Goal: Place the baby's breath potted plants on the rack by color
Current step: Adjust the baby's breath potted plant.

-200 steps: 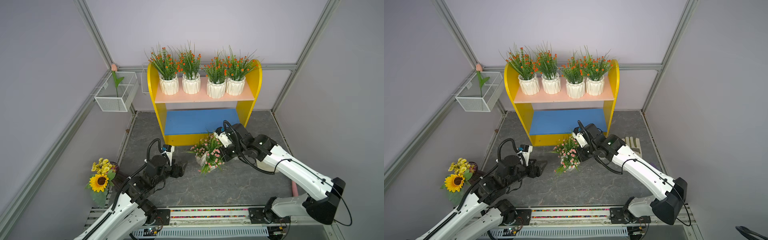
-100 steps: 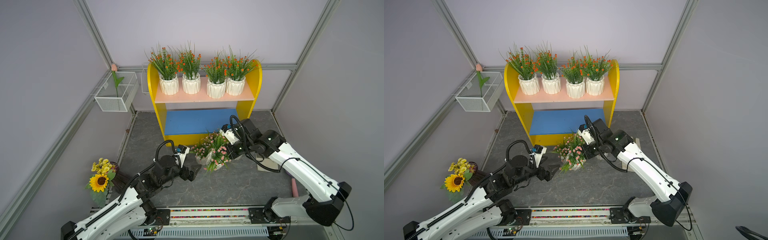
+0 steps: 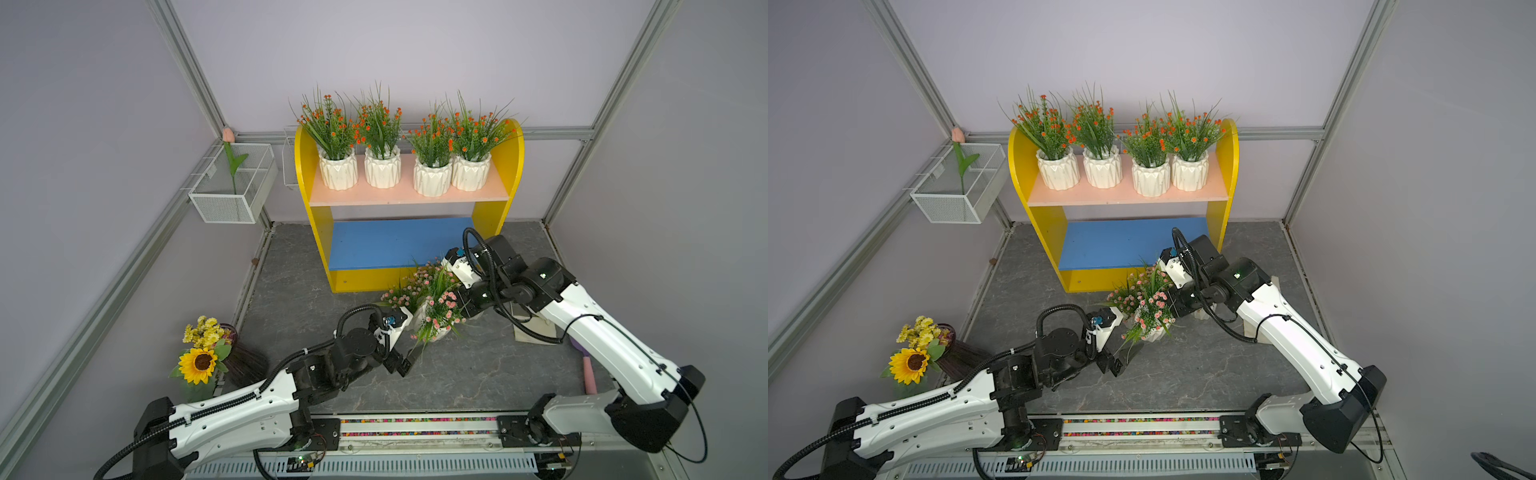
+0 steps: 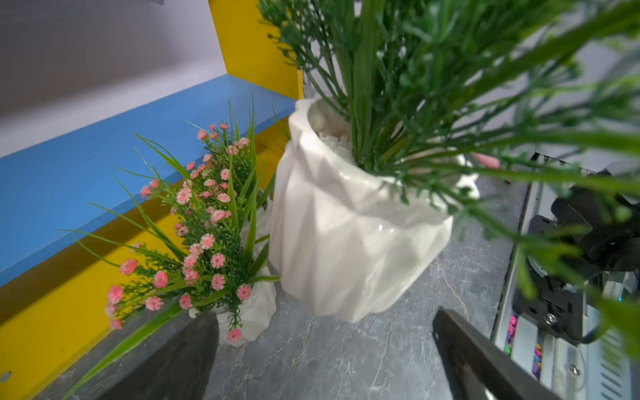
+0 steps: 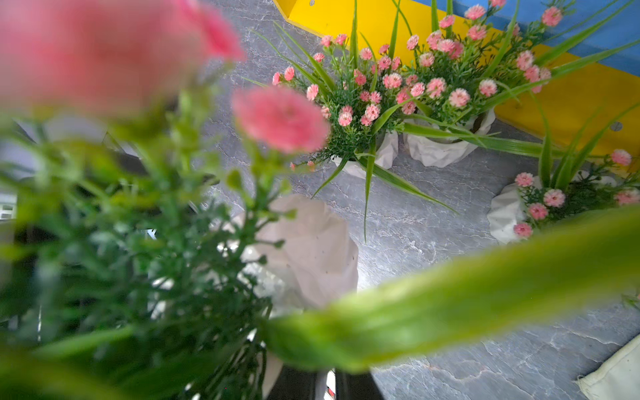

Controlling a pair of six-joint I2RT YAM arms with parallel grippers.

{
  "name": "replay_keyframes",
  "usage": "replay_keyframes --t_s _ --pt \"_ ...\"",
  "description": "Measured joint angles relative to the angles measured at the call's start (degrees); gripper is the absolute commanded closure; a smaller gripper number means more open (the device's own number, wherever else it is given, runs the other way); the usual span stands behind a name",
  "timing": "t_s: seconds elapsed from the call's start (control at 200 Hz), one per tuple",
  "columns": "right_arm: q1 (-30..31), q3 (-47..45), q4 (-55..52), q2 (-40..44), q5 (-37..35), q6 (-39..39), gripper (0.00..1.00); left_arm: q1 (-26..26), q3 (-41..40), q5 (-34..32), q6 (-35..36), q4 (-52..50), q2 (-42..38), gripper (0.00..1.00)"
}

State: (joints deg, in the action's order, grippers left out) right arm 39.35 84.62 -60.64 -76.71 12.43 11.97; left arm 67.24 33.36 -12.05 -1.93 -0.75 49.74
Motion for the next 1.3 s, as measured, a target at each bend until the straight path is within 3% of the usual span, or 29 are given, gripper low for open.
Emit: replay_keyframes --t_s 0.965,1.11,1.3 --pt "-0.20 -4.70 2.71 0.04 5.11 1.31 0.92 1.33 1.88 2.51 3.37 11.63 11.93 0.00" --pt "-0.11 -5.18 3.06 0.09 5.44 1.55 0.92 1.42 2.62 2.32 3.63 11.65 12.79 0.07" --pt "-0.11 -5.18 3.26 0.22 5.40 2.08 0.92 1.53 2.78 1.99 4.11 11.43 12.79 0.26"
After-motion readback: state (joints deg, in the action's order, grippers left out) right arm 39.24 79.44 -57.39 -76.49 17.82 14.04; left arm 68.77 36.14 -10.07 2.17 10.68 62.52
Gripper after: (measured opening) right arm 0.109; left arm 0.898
